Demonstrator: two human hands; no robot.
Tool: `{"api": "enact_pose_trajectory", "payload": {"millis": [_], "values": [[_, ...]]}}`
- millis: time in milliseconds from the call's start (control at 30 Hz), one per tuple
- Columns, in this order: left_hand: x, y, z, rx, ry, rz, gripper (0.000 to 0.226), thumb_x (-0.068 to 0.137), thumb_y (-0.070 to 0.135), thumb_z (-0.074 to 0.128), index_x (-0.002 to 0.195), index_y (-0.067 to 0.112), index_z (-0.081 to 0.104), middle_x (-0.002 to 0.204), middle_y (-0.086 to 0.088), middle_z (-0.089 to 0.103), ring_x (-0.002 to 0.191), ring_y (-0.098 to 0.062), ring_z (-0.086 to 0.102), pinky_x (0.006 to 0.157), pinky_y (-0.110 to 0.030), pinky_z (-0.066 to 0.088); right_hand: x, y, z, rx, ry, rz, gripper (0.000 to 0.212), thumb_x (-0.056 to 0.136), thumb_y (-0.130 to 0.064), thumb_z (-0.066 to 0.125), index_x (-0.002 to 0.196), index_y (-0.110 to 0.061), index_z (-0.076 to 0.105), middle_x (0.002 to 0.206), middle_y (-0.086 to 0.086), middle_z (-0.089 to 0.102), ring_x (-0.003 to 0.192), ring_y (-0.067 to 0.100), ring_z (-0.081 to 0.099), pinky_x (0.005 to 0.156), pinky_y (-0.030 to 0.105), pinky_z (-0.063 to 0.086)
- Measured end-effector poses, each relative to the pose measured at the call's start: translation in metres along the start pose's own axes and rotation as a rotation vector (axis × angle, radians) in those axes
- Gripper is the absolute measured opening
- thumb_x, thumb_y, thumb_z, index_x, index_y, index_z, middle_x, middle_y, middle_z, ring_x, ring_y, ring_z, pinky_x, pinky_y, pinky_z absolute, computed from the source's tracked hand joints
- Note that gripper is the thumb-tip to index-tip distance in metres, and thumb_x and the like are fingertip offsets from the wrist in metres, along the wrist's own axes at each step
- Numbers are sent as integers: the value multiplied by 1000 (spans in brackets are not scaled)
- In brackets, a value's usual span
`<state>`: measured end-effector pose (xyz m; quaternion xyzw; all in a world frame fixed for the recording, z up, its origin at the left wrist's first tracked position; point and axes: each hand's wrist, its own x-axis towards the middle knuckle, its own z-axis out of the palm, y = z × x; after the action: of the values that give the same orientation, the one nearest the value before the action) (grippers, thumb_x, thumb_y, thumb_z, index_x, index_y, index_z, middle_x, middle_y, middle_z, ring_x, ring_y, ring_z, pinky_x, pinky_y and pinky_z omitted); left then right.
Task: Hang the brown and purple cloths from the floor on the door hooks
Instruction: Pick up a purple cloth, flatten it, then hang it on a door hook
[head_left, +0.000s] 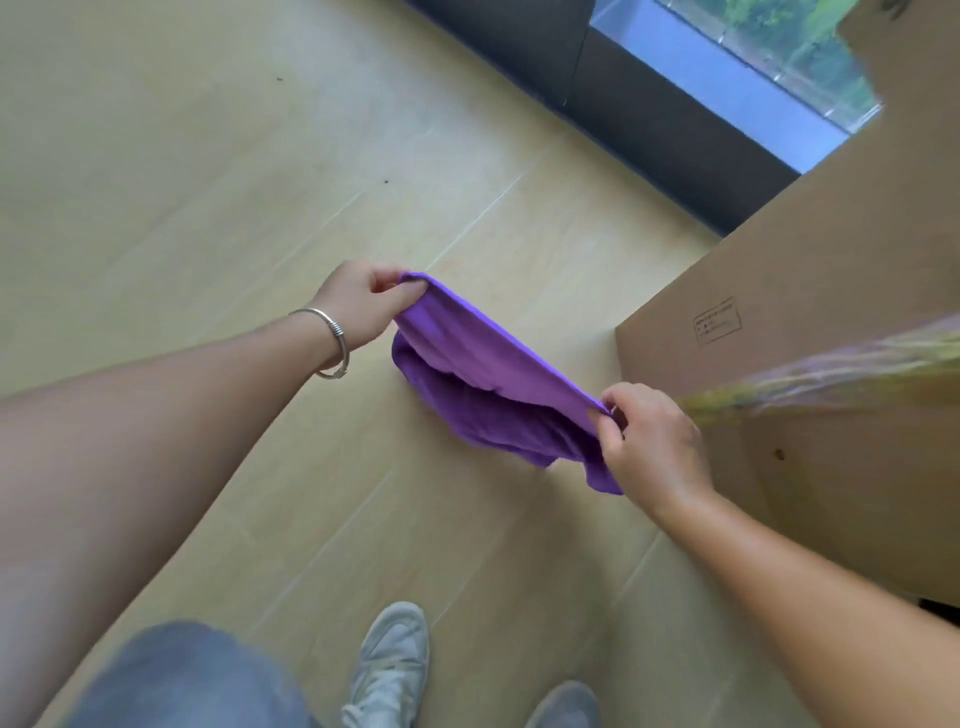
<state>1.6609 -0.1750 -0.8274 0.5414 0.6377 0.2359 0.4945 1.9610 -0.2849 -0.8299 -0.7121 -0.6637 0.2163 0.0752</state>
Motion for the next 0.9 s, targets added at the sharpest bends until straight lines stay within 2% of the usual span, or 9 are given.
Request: {"api": "enact_pose_trajectory", "payload": {"millis": [67, 167, 267, 333, 400, 500, 633, 733, 900], "values": [[-28, 17, -32, -51, 89, -21, 14, 93, 27, 58, 87, 28, 70, 76, 17, 67, 61, 11, 57, 57, -3, 40, -7, -33, -23, 132, -2, 17, 7, 92, -26, 51, 87, -28, 55, 89, -4, 55, 79, 20, 52, 68, 36, 44], [-67, 43, -79, -79, 185, -26, 13, 93, 27, 58, 88, 26, 69, 78, 14, 65, 60, 9, 54, 57, -4, 39, -14, -79, -57, 187, -30, 17, 10, 95, -25, 45, 91, -31, 51, 94, -6, 55, 81, 21, 53, 72, 37, 45], [-100, 67, -122, -114, 253, -30, 14, 94, 24, 57, 86, 25, 68, 77, 7, 64, 63, -2, 51, 58, -10, 40, -21, -119, -89, 224, -46, -19, 25, 93, -12, 43, 102, -30, 57, 102, -9, 53, 90, 14, 52, 77, 31, 41], [-119, 83, -151, -159, 290, -32, 15, 95, 21, 57, 85, 25, 68, 72, 12, 65, 62, -1, 53, 59, -10, 40, -23, -145, -110, 217, -51, -64, 32, 89, -3, 44, 107, -24, 59, 102, -7, 54, 92, 13, 51, 78, 29, 40], [-134, 98, -180, -197, 319, -24, 16, 95, 19, 57, 85, 26, 67, 72, 16, 66, 62, 5, 56, 62, -7, 42, -20, -171, -128, 126, -63, -114, 34, 83, 2, 44, 97, -23, 61, 93, -5, 55, 87, 15, 49, 70, 27, 37], [-154, 119, -224, -234, 367, -10, 14, 94, 19, 57, 86, 25, 67, 76, 11, 67, 65, 1, 57, 64, -9, 44, -7, -213, -153, 17, -58, -99, 29, 80, 0, 42, 79, -25, 56, 75, -4, 55, 74, 21, 49, 56, 30, 34], [-175, 140, -288, -279, 491, 8, 14, 94, 21, 57, 87, 27, 67, 68, 19, 66, 64, 4, 58, 61, -8, 44, 12, -275, -181, -14, 33, -69, 20, 93, -22, 38, 85, -25, 57, 65, -3, 59, 66, 21, 54, 56, 31, 43], [-194, 150, -335, -281, 572, 23, 15, 94, 21, 58, 85, 29, 67, 63, 24, 65, 60, 9, 57, 58, -5, 41, 27, -326, -201, 13, 106, -154, 22, 95, -25, 39, 85, -25, 58, 68, -6, 57, 66, 19, 52, 53, 30, 36], [-232, 151, -400, -292, 724, 26, 16, 94, 21, 59, 85, 30, 68, 70, 20, 66, 64, 6, 58, 65, -9, 44, 40, -406, -223, 101, 114, -395, 27, 88, -5, 39, 85, -24, 57, 81, -9, 55, 78, 18, 47, 57, 29, 30]]}}
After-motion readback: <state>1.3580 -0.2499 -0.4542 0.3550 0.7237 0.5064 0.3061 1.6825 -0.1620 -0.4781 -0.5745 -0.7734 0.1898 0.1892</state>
